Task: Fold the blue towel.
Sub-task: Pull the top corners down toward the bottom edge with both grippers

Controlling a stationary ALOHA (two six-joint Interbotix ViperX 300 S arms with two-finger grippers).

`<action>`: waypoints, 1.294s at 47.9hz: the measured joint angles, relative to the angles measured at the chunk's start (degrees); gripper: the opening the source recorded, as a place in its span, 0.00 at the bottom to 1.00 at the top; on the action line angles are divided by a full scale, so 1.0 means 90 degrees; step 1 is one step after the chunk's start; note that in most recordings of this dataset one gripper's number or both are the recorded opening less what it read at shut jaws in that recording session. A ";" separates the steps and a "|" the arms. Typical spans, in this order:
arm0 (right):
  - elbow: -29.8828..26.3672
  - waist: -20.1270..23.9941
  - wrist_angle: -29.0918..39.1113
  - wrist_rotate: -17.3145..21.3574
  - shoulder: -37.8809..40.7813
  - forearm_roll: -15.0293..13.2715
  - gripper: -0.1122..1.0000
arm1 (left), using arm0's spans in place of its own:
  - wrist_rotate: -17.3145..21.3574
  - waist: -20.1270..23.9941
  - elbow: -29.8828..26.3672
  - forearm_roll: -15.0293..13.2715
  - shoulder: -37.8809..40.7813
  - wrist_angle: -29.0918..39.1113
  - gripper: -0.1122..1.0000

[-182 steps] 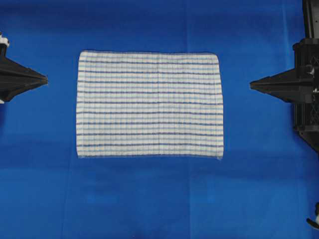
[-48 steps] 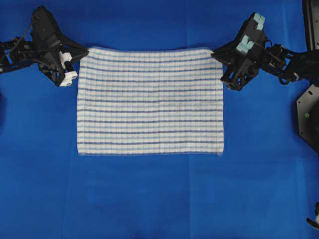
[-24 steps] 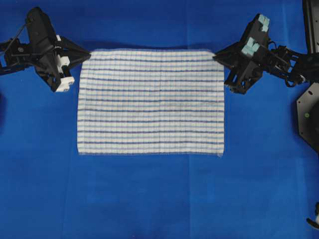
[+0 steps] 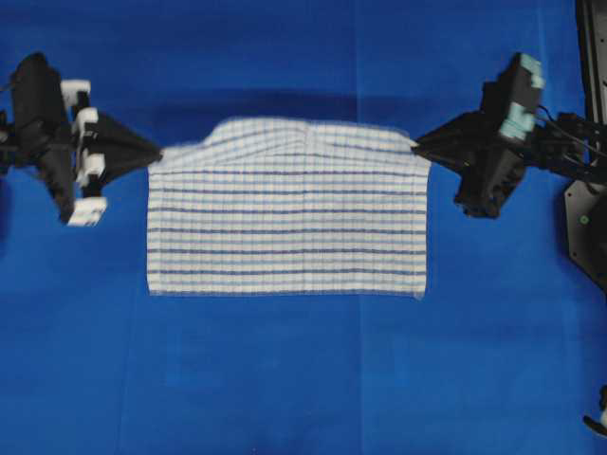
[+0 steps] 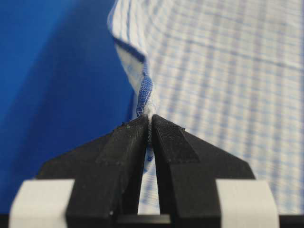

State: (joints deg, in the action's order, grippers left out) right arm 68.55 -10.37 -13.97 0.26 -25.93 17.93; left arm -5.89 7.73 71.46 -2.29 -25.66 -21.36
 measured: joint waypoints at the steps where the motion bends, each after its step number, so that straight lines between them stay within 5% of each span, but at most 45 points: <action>1: 0.0020 0.0059 0.0000 0.0000 -0.0078 0.0049 0.14 | -0.0029 -0.0059 0.0020 0.0000 -0.0039 0.0000 0.13; 19: 0.0225 0.1133 0.0127 0.0000 -0.0693 0.0557 0.14 | -0.0508 -0.1221 0.0107 0.0000 -0.0312 -0.0010 0.13; 41: 0.0098 0.1592 0.0156 0.0000 -0.0010 0.1006 0.14 | -0.0508 -0.1523 0.0117 0.0000 -0.0107 0.0049 0.13; 62: -0.0254 0.2119 0.0156 0.0000 0.1064 0.1299 0.14 | -0.0518 -0.1865 -0.0078 -0.0010 0.1025 0.0010 0.13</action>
State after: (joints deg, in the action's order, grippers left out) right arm 66.27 8.70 -12.57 0.26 -16.35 29.62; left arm -10.55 -9.05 70.75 -2.37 -16.44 -21.27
